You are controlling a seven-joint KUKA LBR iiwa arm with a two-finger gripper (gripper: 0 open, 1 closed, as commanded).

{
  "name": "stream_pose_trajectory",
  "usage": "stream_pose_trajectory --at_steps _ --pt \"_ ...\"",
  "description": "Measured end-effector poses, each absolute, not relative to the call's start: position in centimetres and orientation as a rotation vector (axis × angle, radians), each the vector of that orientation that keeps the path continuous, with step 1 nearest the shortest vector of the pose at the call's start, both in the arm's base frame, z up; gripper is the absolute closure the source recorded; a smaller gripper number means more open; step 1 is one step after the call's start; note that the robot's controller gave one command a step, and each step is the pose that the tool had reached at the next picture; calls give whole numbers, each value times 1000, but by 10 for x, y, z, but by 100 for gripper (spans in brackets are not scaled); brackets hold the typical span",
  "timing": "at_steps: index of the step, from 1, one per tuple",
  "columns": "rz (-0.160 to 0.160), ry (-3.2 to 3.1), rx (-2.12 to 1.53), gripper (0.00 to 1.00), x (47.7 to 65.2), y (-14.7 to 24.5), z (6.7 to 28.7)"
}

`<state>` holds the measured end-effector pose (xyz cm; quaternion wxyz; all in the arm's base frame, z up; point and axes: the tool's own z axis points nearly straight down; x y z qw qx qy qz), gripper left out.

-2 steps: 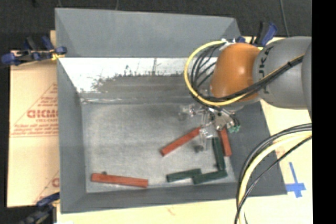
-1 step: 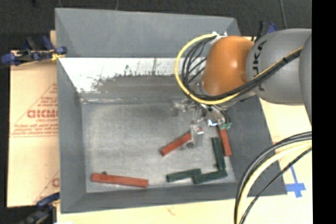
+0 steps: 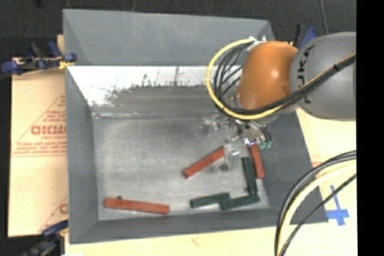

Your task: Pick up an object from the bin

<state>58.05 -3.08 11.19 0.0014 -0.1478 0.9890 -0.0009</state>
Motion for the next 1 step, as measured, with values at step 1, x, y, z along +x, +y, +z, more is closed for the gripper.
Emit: stream_pose_trajectory --at_steps 1 --pt "2 3118 -384 0 563 -25 68"
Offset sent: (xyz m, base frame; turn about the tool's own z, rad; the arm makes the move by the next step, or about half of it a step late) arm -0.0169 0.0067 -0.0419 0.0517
